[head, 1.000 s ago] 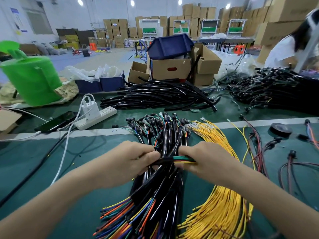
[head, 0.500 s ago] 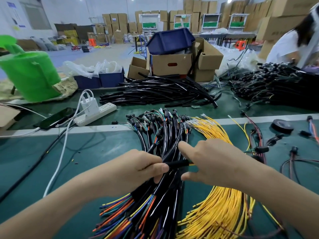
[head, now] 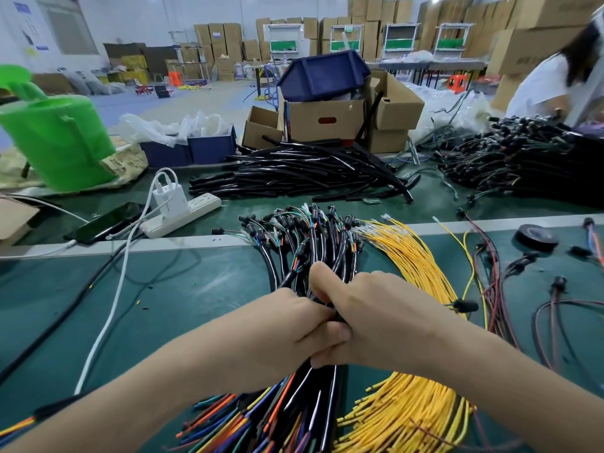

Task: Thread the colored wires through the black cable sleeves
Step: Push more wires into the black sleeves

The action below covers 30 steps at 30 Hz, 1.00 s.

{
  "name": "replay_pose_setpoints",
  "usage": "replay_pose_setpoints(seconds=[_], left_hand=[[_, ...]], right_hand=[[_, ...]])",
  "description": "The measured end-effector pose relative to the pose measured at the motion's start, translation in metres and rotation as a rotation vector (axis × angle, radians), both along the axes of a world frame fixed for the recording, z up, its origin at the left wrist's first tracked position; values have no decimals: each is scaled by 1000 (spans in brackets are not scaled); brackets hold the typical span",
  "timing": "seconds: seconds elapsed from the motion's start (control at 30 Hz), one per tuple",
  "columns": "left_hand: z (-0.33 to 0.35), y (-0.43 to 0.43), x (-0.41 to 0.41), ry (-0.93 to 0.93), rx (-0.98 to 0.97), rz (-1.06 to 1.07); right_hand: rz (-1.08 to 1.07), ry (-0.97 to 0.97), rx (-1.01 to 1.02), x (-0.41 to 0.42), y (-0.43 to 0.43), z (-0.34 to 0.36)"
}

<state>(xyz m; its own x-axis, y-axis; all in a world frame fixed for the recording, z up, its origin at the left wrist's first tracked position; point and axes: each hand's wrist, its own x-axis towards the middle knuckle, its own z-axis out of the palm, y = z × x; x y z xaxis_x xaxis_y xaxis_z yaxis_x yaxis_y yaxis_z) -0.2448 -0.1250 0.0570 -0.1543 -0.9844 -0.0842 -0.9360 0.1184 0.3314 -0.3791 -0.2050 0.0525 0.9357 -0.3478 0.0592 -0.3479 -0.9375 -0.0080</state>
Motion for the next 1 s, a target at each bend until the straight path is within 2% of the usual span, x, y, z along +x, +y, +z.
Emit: replay_pose_setpoints(seconds=[0.2,0.3,0.37,0.47,0.63,0.73,0.87,1.0], left_hand=[[-10,6,12,42,-104,21],[-16,12,26,113,-129,77],[-19,14,30,139,-118,62],[-21,16,31,166,-87,24],[-23,16,38,148,-91,18],[-24,16,40,135,-114,18],[-25,15,36,140,-141,11],[-27,12,33,131,-171,7]], right_hand=[[-93,-137,60,-22,-12,-3],[-164,-122,148,-41,-30,-5],[-162,-126,251,-48,-31,-10],[-111,-130,253,-51,-29,-15],[-48,-264,541,-61,-41,-5],[9,-357,484,-64,-46,1],[38,-390,347,-61,-44,-3],[36,-454,343,-62,-41,-11]])
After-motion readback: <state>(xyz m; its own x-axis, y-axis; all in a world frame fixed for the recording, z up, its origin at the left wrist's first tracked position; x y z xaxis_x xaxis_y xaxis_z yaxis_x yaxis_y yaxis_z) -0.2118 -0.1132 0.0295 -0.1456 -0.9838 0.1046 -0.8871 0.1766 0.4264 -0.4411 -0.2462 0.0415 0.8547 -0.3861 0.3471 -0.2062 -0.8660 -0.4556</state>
